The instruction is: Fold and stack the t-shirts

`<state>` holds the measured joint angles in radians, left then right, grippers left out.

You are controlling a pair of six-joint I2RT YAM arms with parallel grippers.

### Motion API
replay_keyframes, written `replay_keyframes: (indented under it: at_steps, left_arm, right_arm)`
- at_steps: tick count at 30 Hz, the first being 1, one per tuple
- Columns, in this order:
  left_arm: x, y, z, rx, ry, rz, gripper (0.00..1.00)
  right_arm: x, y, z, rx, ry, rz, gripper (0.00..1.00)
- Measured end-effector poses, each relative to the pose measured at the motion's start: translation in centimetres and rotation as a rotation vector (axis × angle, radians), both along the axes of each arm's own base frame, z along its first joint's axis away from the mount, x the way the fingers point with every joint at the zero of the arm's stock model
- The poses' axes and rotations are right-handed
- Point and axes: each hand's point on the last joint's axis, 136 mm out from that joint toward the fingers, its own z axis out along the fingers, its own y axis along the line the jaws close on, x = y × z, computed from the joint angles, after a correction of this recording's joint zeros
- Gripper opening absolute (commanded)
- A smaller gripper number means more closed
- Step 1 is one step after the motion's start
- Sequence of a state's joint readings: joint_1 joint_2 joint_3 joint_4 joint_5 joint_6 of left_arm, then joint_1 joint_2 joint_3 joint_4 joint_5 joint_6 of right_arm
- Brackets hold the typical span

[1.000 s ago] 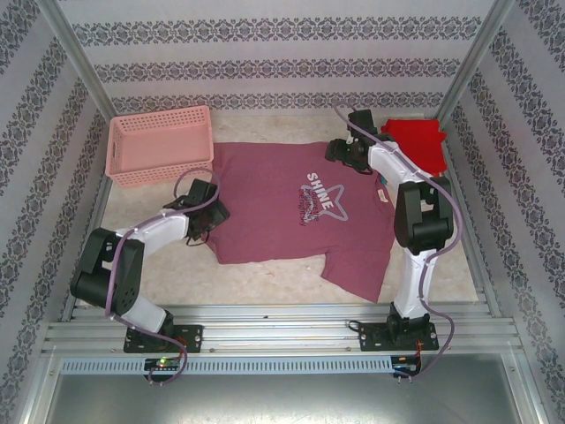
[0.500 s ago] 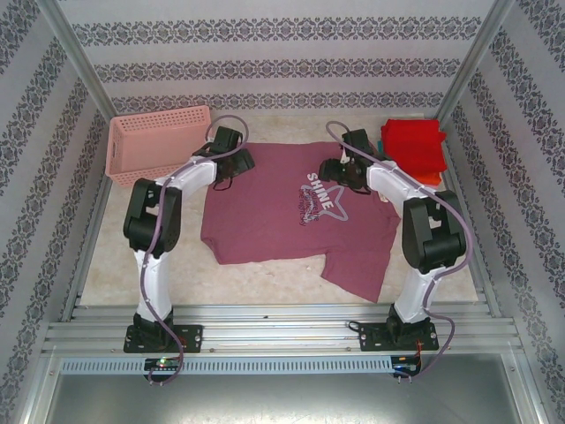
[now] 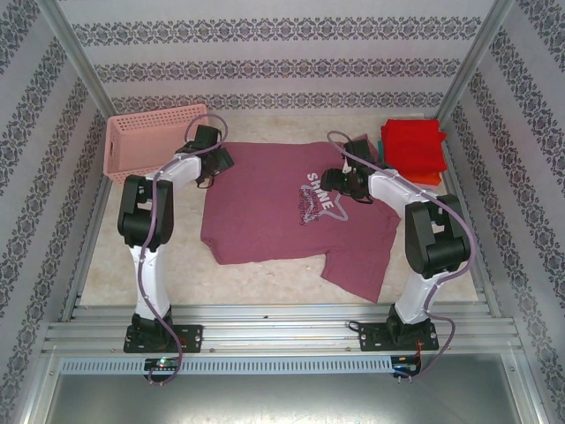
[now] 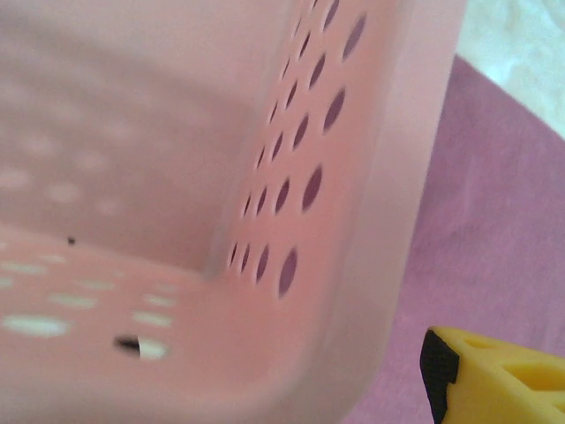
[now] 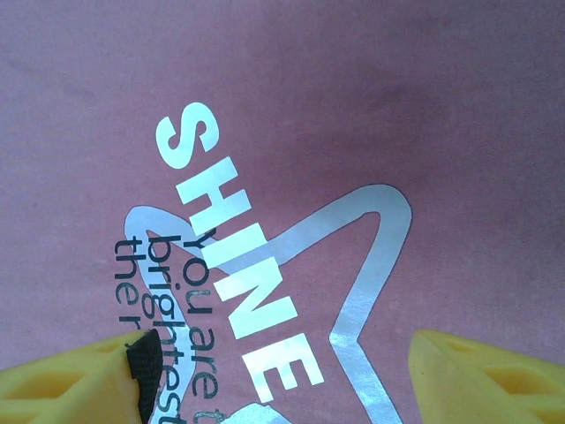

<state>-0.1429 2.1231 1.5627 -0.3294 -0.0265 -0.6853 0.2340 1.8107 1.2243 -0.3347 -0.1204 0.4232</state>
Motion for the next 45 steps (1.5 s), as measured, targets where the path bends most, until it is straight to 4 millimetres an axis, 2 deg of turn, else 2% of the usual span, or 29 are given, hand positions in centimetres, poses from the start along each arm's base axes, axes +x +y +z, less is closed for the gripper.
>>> replay_keyframes:
  at_steps: [5, 10, 15, 21, 26, 30, 33, 35, 38, 42, 45]
  left_arm:
    - [-1.0, 0.4, 0.6, 0.005, -0.002, 0.023, 0.71]
    - [-1.3, 2.5, 1.4, 0.013, -0.008, 0.127, 0.64]
    - [-1.8, 4.5, 1.1, 0.016, 0.003, 0.217, 0.64]
    - [-2.1, 5.8, 1.0, 0.031, 0.013, 0.268, 0.64]
    - [-2.3, 7.1, 1.1, 0.033, 0.013, 0.299, 0.64]
    - [-3.6, 7.2, 1.9, 0.033, 0.007, 0.297, 0.68]
    - [-5.0, 6.1, 2.9, 0.033, -0.006, 0.269, 0.69]
    - [-6.0, 4.6, 3.6, 0.029, -0.021, 0.235, 0.69]
    - [-7.8, 0.8, 3.9, 0.014, -0.025, 0.146, 0.68]
    - [-10.1, -5.9, 2.0, -0.055, 0.011, 0.001, 0.68]
    - [-11.6, -9.0, -0.1, -0.099, 0.059, -0.059, 0.67]
  right_arm:
    - [0.0, 0.0, 0.0, 0.000, 0.000, 0.000, 0.74]
    - [-0.2, 0.0, -0.2, -0.002, 0.005, 0.000, 0.74]
    - [-1.3, -0.4, -1.7, -0.015, 0.043, -0.003, 0.74]
    - [-2.9, -0.8, -3.4, -0.026, 0.090, -0.007, 0.75]
    - [-3.7, -1.1, -3.2, -0.025, 0.089, -0.015, 0.75]
    - [-3.8, -1.5, -2.3, -0.035, 0.063, -0.029, 0.75]
    - [-4.4, -2.0, -1.5, -0.048, 0.039, -0.046, 0.75]
    - [-5.1, -2.6, -1.0, -0.057, 0.022, -0.064, 0.75]
    - [-6.3, -3.2, -0.8, -0.060, 0.011, -0.097, 0.75]
    - [-7.6, -3.6, -1.6, -0.050, 0.031, -0.126, 0.75]
    - [-8.5, -3.2, -2.5, -0.049, 0.054, -0.125, 0.75]
